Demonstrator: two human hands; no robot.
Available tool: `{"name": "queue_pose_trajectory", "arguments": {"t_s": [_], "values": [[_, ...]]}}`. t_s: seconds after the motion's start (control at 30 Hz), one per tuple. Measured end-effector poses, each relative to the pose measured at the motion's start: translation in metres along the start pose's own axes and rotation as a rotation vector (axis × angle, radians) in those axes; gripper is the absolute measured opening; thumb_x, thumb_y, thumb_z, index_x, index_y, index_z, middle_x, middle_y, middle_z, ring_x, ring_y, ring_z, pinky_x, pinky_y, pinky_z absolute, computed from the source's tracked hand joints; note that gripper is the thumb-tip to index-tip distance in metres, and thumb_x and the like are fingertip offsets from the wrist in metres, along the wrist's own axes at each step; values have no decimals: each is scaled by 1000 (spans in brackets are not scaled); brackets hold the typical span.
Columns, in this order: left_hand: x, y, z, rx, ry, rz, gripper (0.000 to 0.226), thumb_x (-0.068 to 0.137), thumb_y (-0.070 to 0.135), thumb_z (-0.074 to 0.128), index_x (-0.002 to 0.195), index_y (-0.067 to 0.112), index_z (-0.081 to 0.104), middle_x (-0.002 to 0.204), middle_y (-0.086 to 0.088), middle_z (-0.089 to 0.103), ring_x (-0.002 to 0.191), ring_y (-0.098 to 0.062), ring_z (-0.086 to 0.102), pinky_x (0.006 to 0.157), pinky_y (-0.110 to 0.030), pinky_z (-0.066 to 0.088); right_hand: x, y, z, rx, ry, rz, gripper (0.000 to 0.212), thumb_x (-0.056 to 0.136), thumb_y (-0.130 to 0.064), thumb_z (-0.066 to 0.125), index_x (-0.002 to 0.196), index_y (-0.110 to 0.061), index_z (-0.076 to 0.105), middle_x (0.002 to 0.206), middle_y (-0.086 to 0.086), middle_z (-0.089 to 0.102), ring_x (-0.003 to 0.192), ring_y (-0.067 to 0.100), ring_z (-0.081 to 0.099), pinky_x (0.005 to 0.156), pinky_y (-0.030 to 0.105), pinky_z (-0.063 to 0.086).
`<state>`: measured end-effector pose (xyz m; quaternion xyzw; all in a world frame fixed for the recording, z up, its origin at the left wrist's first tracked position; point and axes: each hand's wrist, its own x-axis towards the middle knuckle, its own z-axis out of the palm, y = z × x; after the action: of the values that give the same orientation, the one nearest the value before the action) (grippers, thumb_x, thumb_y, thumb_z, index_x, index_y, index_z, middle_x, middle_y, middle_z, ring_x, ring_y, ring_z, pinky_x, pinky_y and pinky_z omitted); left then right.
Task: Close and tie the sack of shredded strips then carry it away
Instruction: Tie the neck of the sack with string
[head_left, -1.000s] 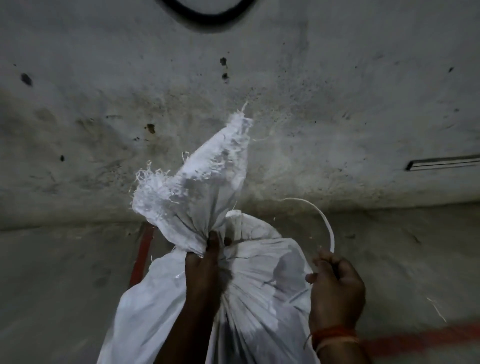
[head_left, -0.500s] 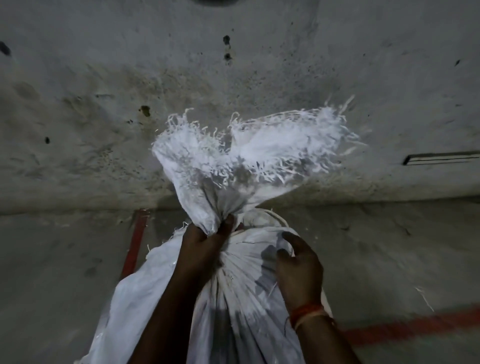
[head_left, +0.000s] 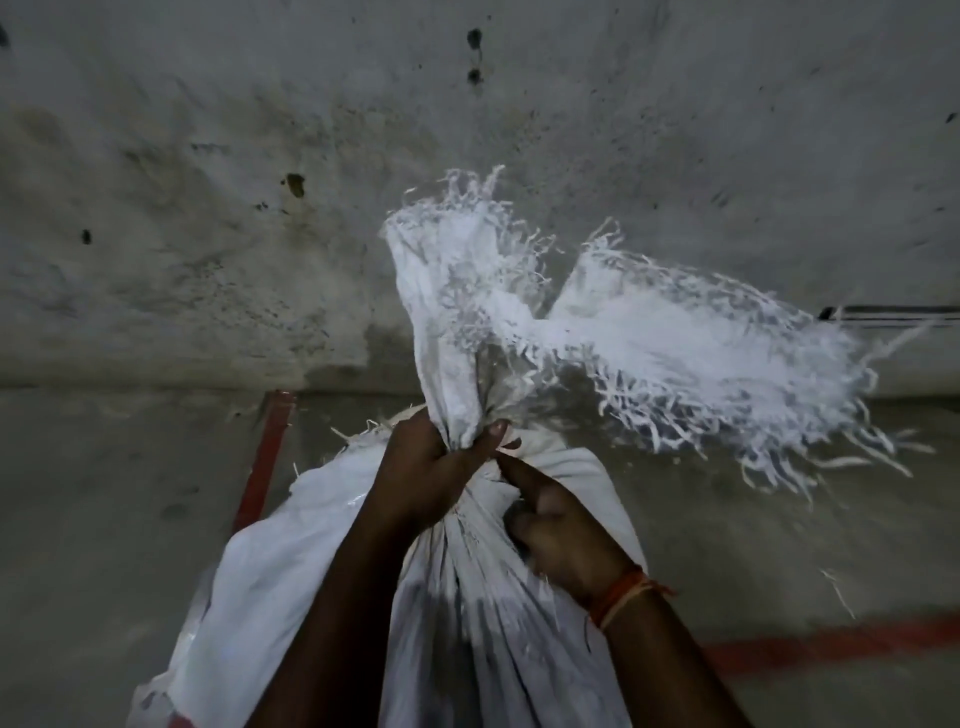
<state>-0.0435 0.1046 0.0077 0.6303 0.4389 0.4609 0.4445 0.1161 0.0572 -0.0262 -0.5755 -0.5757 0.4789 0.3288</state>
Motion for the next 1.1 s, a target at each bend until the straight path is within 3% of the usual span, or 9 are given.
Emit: {"name": "queue_pose_trajectory", "arguments": {"t_s": [0.13,0.3,0.43,0.63,0.7,0.8,0.87,1.0,1.1], "values": [[1,-7,3,18,27,13,24,88,40,68,105,27,76,101,6,78,103,-8,71,91,-47,56,-5,0,14,58,-57,-89,64,84,1,63,142,-20,47,123,-1,70,112,9,66,99,27,51],[0,-10,16,-36,92,-43,20,84,48,68,102,45,73,109,12,75,108,0,67,96,-42,55,-2,5,21,156,-55,-103,64,82,-11,68,142,-21,47,126,1,69,113,12,66,91,25,51],[3,-9,21,6,94,-19,16,86,46,66,101,53,69,111,14,74,109,1,66,97,-40,55,0,4,22,260,-66,-111,65,82,-6,67,141,-20,46,106,-3,73,89,6,68,70,18,50],[5,-9,21,-103,62,-98,29,80,53,68,108,46,71,113,12,75,112,-6,67,100,-46,53,-2,-10,20,370,-201,-167,74,81,7,73,144,-17,42,123,3,68,107,18,69,86,30,56],[6,-8,23,-128,52,-139,25,78,54,69,103,47,72,111,11,75,109,-6,68,99,-43,53,4,-12,30,296,-97,-166,70,74,3,79,135,-17,50,120,2,70,110,12,68,87,27,56],[4,-2,25,-163,8,-197,6,84,43,72,83,37,72,87,1,74,81,-14,69,80,-34,54,17,-4,52,-96,365,-121,45,69,-27,75,112,-15,66,99,-9,71,87,-7,65,74,7,43],[2,4,22,-141,-94,-186,16,94,25,67,82,15,66,65,0,64,60,-13,61,64,-31,49,22,3,64,-224,544,-142,27,75,-25,63,97,-12,73,93,2,74,87,10,68,73,16,41],[0,-2,-6,160,-297,-81,21,97,45,58,109,31,68,100,16,74,102,0,67,92,-28,54,26,6,64,59,494,-137,30,76,-34,67,99,-18,77,102,-5,75,98,10,70,87,23,53],[-7,-19,-32,531,-244,-55,56,87,74,36,105,31,67,105,7,74,101,-5,65,93,-38,50,30,9,60,142,449,-31,34,68,-43,78,97,-23,77,95,-9,78,95,5,72,89,37,57]]}}
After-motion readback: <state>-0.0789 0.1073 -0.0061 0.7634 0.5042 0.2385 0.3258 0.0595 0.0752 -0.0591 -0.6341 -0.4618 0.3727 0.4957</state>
